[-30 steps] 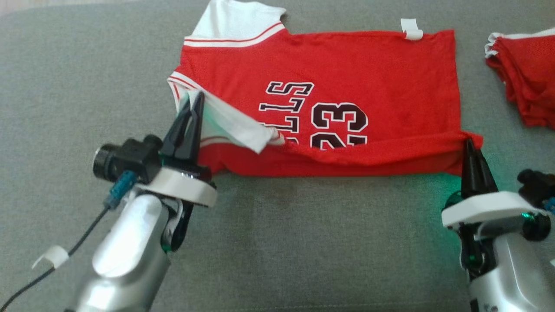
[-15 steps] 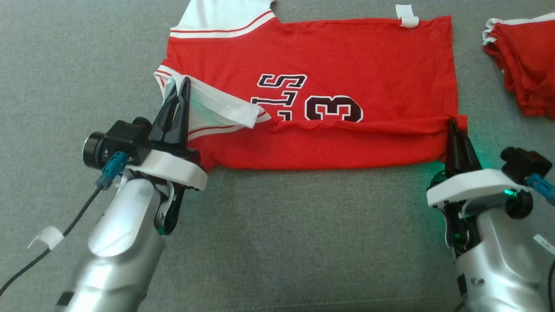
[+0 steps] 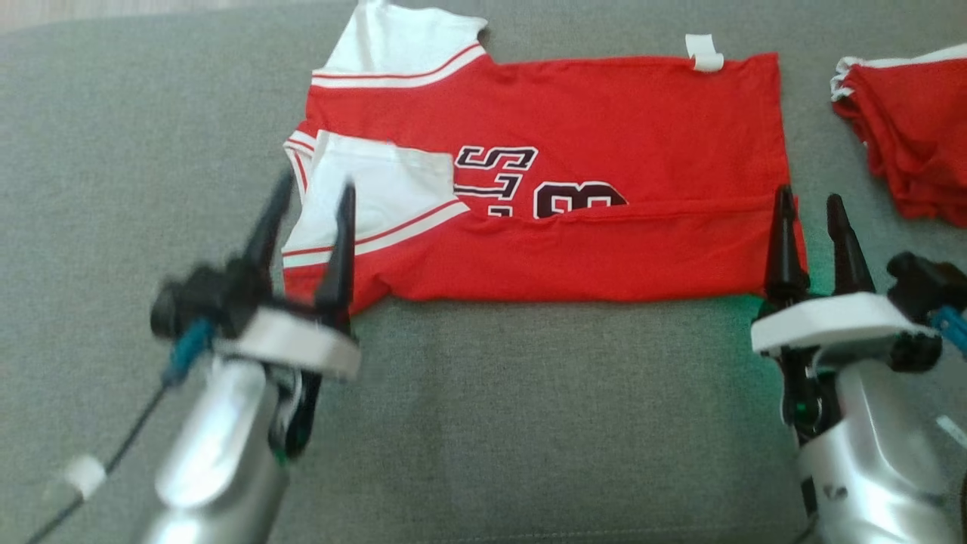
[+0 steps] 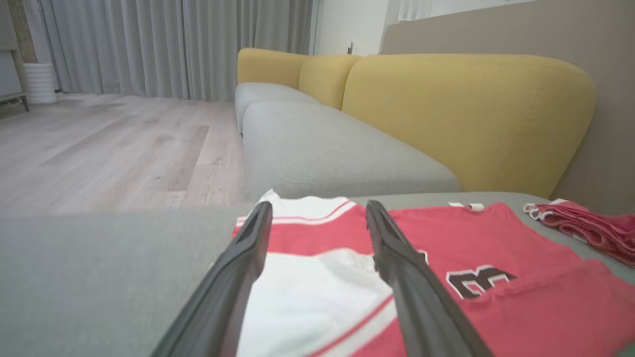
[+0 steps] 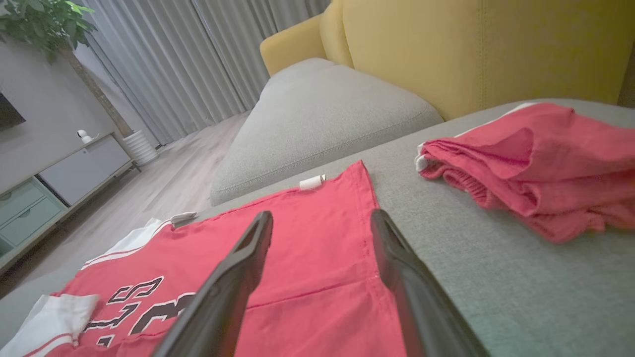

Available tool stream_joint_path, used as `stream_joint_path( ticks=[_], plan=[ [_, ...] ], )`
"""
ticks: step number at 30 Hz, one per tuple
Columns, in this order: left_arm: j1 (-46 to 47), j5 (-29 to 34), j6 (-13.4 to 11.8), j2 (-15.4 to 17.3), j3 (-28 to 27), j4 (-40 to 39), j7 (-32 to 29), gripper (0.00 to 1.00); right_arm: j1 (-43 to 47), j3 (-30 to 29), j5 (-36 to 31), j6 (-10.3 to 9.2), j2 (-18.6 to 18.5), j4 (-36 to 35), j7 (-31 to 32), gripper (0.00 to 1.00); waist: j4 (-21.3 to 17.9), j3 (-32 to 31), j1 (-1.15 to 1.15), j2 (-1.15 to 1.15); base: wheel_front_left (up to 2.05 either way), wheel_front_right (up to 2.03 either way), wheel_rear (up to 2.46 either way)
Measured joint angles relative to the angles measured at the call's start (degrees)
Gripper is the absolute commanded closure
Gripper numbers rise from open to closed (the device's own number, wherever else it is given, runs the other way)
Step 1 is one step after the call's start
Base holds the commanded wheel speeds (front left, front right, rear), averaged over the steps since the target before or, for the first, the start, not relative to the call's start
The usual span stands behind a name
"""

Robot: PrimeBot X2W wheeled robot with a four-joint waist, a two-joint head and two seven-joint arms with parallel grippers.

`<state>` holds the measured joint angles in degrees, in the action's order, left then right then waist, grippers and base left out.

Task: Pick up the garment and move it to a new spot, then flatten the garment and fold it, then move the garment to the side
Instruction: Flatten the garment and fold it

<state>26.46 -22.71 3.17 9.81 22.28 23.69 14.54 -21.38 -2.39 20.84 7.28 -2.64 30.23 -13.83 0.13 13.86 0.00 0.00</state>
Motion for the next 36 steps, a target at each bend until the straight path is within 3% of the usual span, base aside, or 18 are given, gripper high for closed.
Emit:
stream_joint_path(
  ticks=[4,12,27,29,31,32,36],
  plan=[
    [-6.6,-1.6,0.3,0.4,0.0,-1.0,-0.7,0.00,4.1,-0.8,-2.5,0.00,0.0,-2.9,-0.3,0.00,0.1,-1.5,0.00,0.00,0.00,0.00,0.00],
    [-13.6,-6.9,-2.2,1.2,-2.4,-2.1,-6.8,0.00,9.8,-1.8,-3.4,0.00,0.0,-7.6,1.6,0.00,0.1,-3.0,-0.01,0.00,0.00,0.00,0.00],
    [-10.1,-14.0,-3.1,0.2,-4.9,2.7,-16.1,0.01,10.1,-2.1,-5.0,0.00,0.0,-11.6,5.4,0.00,-1.8,1.1,0.01,0.00,0.00,0.00,0.00],
    [-9.4,-14.1,-2.9,0.2,-4.8,3.2,-16.8,0.51,9.8,-2.1,-5.2,0.00,0.0,-11.1,6.1,0.00,-1.8,1.3,0.01,0.00,0.00,0.00,0.00],
    [-9.0,-14.1,-2.6,0.2,-4.5,3.6,-17.5,0.90,9.4,-2.3,-5.3,0.00,0.0,-10.3,6.7,0.00,-1.8,1.4,0.01,0.00,0.00,0.00,0.00],
    [-8.9,-14.1,-2.6,0.1,-4.3,3.8,-18.0,1.00,9.0,-2.4,-5.3,0.00,0.0,-9.7,6.8,0.00,-1.8,1.4,0.01,0.00,0.00,0.00,0.00],
    [-8.9,-14.7,-2.6,-0.2,-3.8,3.5,-18.1,1.00,7.8,-3.1,-5.5,0.00,0.0,-6.5,8.3,0.00,-1.6,1.5,0.01,0.00,0.00,0.00,0.00]
  ],
)
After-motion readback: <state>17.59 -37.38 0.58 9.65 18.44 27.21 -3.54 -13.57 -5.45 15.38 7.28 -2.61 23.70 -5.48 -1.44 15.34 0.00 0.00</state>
